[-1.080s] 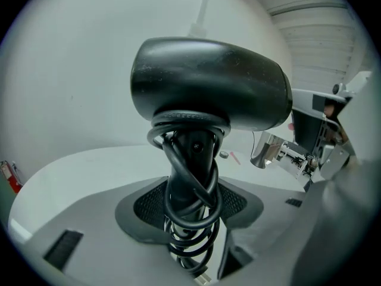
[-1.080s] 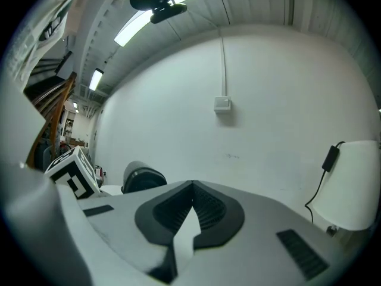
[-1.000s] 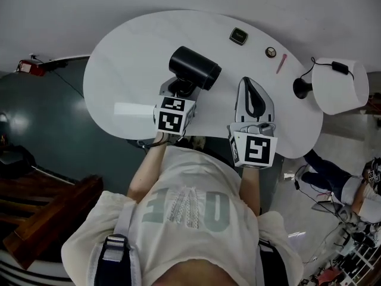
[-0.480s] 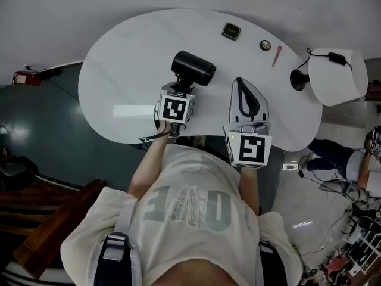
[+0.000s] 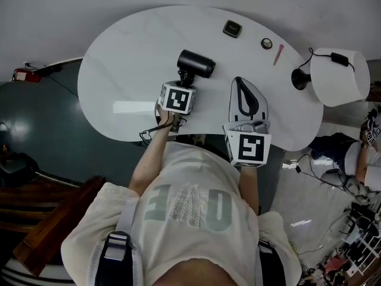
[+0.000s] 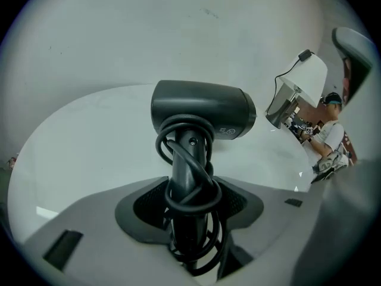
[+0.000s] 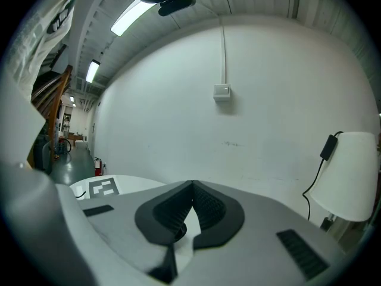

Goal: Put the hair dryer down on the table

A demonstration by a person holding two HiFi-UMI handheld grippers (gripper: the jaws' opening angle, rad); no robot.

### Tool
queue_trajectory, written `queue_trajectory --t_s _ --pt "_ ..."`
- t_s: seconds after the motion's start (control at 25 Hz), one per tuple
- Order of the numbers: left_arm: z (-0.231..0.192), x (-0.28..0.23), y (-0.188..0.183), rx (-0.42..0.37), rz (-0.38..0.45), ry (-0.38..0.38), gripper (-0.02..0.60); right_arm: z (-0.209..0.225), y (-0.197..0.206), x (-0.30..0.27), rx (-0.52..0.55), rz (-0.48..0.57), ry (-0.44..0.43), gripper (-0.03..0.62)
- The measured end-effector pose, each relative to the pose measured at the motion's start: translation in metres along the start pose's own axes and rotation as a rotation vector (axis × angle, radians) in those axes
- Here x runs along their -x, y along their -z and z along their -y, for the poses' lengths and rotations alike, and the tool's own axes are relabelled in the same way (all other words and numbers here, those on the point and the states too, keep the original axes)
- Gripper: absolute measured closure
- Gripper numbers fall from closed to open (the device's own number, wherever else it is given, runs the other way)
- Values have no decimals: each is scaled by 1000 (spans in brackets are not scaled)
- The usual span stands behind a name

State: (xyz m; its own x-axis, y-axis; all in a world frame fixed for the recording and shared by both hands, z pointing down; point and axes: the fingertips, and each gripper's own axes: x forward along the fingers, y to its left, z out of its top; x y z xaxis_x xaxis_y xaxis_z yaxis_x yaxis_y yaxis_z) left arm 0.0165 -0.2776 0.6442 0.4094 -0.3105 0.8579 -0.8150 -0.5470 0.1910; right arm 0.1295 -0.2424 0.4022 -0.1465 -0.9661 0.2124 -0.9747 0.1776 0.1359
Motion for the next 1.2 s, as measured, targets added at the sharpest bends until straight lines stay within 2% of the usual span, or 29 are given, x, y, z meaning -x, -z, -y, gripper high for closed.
queue_trajectory --t_s 0.24,0.44,0.6,0.84,1.0,1.2 --pt "-4 -6 1 29 -42 -15 350 -2 2 -1 5 -5 -12 591" --pt "-2 -12 2 -44 -98 -81 350 -2 2 -1 10 0 -18 591" --pt "-1 -13 2 -100 -93 -123 350 -4 1 -1 7 6 -27 591" --pt "-1 -12 1 -122 -70 -150 348 -12 2 3 5 12 -51 591" --pt "-3 -8 0 -148 -34 -211 325 -16 0 6 -2 16 -62 591" --pt "-8 -8 0 -103 -3 -234 287 -19 2 10 -11 13 -73 591"
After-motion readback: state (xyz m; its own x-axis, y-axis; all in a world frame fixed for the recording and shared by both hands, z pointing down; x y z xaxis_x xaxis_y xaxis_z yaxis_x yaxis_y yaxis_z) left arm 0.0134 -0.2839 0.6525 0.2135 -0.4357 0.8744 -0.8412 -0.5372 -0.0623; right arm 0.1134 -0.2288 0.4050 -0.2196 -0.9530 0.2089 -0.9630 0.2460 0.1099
